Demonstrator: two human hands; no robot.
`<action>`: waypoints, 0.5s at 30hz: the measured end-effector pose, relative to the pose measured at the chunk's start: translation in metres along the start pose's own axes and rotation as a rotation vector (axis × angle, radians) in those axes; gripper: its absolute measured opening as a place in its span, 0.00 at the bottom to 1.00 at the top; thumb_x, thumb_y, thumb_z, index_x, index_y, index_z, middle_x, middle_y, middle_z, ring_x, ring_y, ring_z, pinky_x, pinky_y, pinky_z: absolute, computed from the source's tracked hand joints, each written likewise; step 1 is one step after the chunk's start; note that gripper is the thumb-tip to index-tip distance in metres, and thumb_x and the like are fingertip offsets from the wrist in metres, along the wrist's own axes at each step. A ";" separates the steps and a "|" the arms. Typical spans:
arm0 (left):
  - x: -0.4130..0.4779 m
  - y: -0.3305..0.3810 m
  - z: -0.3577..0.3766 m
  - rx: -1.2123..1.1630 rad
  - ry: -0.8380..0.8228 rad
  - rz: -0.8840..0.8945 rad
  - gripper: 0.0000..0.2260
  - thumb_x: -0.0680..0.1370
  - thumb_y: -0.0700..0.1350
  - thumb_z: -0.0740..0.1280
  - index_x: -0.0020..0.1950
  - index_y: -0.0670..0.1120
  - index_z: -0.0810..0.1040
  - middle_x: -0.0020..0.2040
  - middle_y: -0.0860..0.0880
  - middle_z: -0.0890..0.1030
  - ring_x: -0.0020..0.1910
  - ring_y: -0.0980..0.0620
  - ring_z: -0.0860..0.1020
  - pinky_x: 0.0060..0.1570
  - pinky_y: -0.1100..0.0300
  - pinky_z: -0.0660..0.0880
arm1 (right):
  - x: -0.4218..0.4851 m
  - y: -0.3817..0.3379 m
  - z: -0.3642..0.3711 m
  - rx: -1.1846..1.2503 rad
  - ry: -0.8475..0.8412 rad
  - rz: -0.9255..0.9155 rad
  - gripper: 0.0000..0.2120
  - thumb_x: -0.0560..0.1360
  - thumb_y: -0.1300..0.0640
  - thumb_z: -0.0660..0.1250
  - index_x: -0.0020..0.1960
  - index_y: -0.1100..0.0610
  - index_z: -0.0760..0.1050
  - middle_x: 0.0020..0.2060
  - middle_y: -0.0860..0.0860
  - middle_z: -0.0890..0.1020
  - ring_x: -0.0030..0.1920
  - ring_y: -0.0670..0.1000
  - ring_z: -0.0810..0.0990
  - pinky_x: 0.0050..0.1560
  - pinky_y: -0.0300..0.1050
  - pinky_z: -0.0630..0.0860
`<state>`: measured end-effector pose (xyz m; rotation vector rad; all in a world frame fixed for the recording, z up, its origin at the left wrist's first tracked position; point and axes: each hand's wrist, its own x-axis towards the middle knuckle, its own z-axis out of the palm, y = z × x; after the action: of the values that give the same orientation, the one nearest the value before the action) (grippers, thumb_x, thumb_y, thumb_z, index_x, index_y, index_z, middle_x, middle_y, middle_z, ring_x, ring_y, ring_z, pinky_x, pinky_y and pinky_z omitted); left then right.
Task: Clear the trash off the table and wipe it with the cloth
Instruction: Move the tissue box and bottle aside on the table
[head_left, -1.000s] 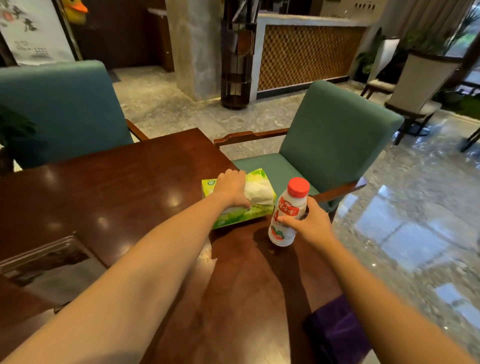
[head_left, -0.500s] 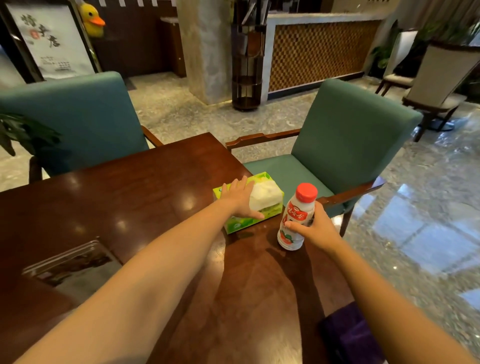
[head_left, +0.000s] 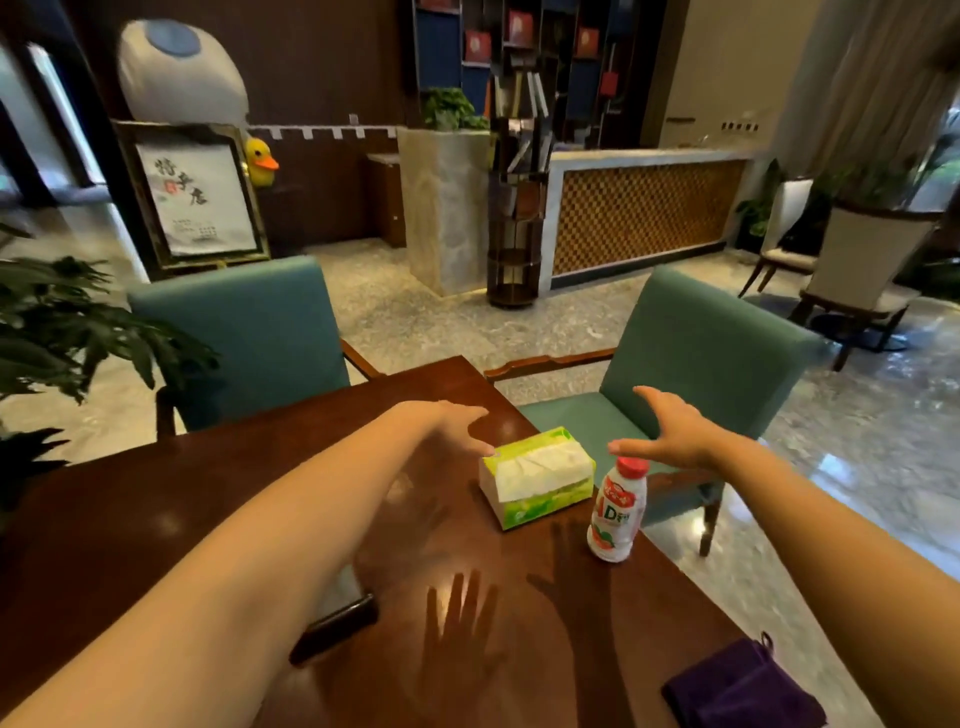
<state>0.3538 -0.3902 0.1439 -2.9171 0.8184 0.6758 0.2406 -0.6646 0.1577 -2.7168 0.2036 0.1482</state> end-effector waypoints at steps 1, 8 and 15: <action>-0.014 -0.012 -0.004 -0.019 -0.005 -0.026 0.37 0.75 0.63 0.60 0.77 0.49 0.48 0.78 0.47 0.52 0.77 0.45 0.53 0.75 0.48 0.53 | -0.001 -0.016 -0.004 -0.031 -0.030 -0.022 0.49 0.66 0.36 0.70 0.76 0.53 0.49 0.76 0.57 0.56 0.74 0.60 0.57 0.73 0.58 0.60; -0.116 -0.104 0.009 -0.121 -0.013 -0.183 0.35 0.76 0.63 0.58 0.77 0.49 0.49 0.78 0.47 0.52 0.76 0.46 0.54 0.74 0.50 0.53 | 0.001 -0.141 0.023 -0.193 -0.165 -0.267 0.49 0.67 0.35 0.68 0.77 0.53 0.48 0.76 0.55 0.55 0.75 0.58 0.56 0.74 0.55 0.58; -0.191 -0.171 0.090 -0.288 -0.023 -0.304 0.39 0.73 0.65 0.61 0.77 0.52 0.47 0.78 0.48 0.52 0.77 0.46 0.53 0.74 0.48 0.54 | -0.003 -0.250 0.097 -0.302 -0.284 -0.508 0.46 0.68 0.36 0.68 0.76 0.50 0.49 0.76 0.54 0.55 0.75 0.57 0.53 0.74 0.55 0.56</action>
<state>0.2577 -0.1366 0.1289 -3.1769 0.2807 0.8559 0.2715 -0.3979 0.1677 -2.8949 -0.6325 0.4383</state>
